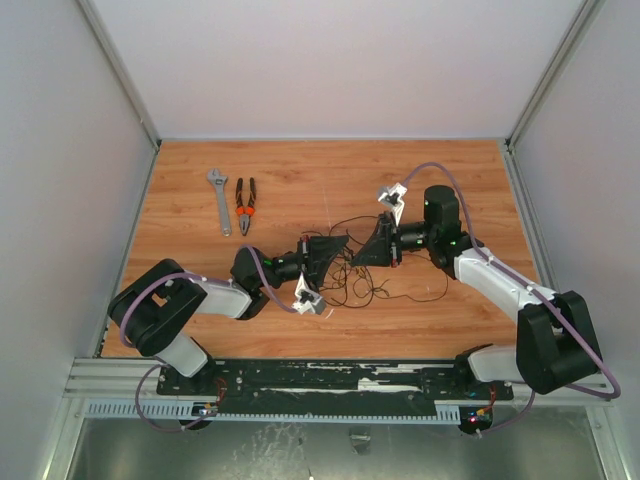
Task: Zip-tie the wires
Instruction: Tie the cable at the center of the board.
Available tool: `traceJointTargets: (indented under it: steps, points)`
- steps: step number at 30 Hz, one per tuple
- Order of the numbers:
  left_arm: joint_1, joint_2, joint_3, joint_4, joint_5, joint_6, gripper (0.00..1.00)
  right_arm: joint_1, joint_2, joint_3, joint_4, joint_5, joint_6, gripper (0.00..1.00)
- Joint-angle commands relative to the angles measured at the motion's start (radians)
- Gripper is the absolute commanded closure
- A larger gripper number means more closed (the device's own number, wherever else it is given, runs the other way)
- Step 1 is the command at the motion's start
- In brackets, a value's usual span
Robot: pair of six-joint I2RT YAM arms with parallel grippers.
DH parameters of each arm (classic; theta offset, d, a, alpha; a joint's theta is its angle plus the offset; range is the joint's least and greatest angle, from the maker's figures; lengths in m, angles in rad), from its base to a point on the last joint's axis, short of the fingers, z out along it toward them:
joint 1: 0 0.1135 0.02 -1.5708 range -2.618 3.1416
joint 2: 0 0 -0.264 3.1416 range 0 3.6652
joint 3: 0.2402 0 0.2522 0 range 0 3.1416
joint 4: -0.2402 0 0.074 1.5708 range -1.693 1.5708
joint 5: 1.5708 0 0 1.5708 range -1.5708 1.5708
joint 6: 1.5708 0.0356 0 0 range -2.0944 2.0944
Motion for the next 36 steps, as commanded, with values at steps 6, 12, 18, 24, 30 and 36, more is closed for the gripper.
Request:
traceJointTargets:
  steps: [6, 12, 18, 24, 30, 36]
  points:
    - [-0.012, 0.007, -0.019, 0.02, -0.009, 0.042, 1.0, 0.008, -0.02, 0.037, 0.032, 0.018, 0.03, 1.0]
    - [-0.012, 0.007, -0.023, -0.011, -0.027, 0.073, 1.0, 0.008, -0.01, 0.046, 0.04, 0.01, 0.051, 1.0]
    - [-0.013, 0.018, -0.021, -0.003, -0.024, 0.071, 1.0, 0.011, 0.028, 0.061, 0.026, -0.006, 0.06, 1.0]
    - [-0.015, 0.025, -0.023, 0.012, -0.023, 0.063, 1.0, 0.012, 0.026, 0.06, 0.056, 0.015, 0.09, 1.0]
    - [-0.019, 0.032, -0.028, 0.024, -0.025, 0.056, 1.0, 0.014, 0.005, 0.049, 0.121, 0.042, 0.139, 1.0]
    - [-0.022, 0.03, -0.031, 0.034, -0.028, 0.054, 1.0, 0.014, 0.016, 0.056, 0.087, 0.065, 0.146, 1.0]
